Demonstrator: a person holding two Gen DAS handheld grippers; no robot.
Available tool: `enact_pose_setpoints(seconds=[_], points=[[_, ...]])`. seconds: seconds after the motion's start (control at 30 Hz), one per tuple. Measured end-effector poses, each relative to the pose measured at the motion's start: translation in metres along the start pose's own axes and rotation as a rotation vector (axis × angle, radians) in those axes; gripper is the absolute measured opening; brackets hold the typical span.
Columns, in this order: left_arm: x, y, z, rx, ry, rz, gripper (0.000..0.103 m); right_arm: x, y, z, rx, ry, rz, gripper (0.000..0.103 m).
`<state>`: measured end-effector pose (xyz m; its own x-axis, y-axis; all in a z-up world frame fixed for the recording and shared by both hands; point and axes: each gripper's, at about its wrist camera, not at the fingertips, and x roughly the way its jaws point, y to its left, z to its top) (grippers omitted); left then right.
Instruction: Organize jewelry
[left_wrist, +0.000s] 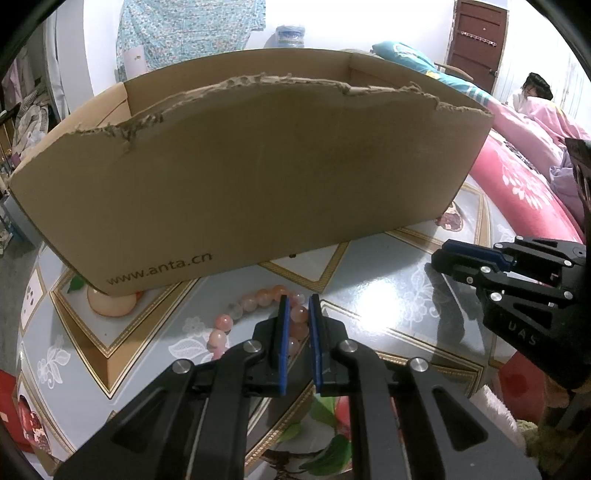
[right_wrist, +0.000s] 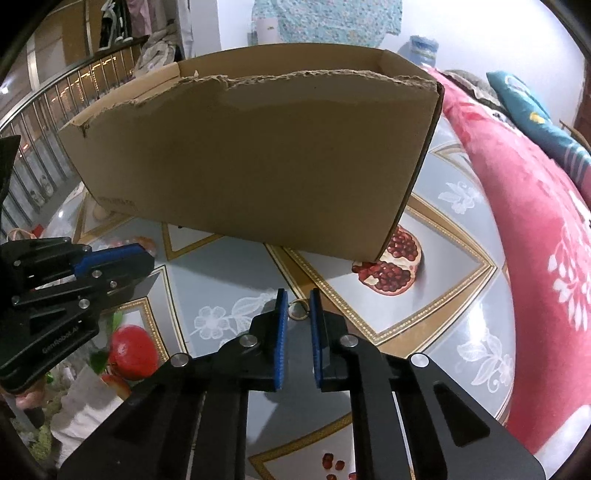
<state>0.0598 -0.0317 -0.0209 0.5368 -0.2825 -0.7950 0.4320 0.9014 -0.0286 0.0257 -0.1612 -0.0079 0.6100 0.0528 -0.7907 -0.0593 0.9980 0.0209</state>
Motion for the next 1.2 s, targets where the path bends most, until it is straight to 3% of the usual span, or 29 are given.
enact_pose_setpoints(seconds=[1.2], points=[[0.001,-0.001,0.000,0.003,-0.003,0.005,0.009,-0.007,-0.020,0.013,0.072,-0.015,0.091,0.009]])
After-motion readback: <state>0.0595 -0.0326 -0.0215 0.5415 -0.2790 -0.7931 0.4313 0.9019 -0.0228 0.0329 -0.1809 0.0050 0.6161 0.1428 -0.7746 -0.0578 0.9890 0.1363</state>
